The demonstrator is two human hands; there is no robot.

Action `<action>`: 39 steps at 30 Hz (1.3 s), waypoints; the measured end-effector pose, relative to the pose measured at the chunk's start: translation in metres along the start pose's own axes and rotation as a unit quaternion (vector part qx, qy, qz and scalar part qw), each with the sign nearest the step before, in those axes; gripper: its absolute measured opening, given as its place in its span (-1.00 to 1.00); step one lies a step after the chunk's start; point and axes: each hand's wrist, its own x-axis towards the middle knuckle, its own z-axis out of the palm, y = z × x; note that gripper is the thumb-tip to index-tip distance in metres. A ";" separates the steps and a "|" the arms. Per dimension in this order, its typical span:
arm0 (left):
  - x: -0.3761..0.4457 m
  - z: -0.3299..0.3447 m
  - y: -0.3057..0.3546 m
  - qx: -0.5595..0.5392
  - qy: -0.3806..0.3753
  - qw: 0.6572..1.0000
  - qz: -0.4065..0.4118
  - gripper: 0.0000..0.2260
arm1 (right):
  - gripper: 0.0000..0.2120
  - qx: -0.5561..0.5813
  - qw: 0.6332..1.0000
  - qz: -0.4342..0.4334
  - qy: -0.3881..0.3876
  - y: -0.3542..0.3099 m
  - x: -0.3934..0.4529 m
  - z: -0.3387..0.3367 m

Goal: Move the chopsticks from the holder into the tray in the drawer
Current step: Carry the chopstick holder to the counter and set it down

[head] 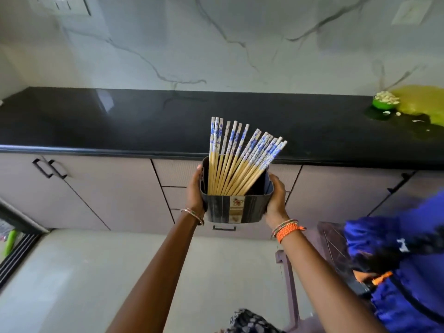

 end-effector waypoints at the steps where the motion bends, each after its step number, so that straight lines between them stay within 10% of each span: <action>1: 0.018 0.001 0.003 -0.005 -0.002 1.000 -0.003 -0.70 | -0.70 -0.002 1.000 0.000 0.005 0.000 0.017 0.004; 19: 0.332 0.019 0.004 0.010 0.087 0.996 -0.034 -0.71 | -0.66 0.102 0.993 0.030 0.044 0.028 0.345 0.043; 33: 0.396 0.003 -0.022 0.003 0.058 0.997 -0.059 -0.56 | -0.76 0.081 0.993 0.048 0.065 0.061 0.402 0.040; 39: 0.376 -0.007 -0.003 0.048 0.227 0.972 -0.024 -0.69 | -0.89 -0.059 0.953 -0.091 0.283 0.036 0.360 0.048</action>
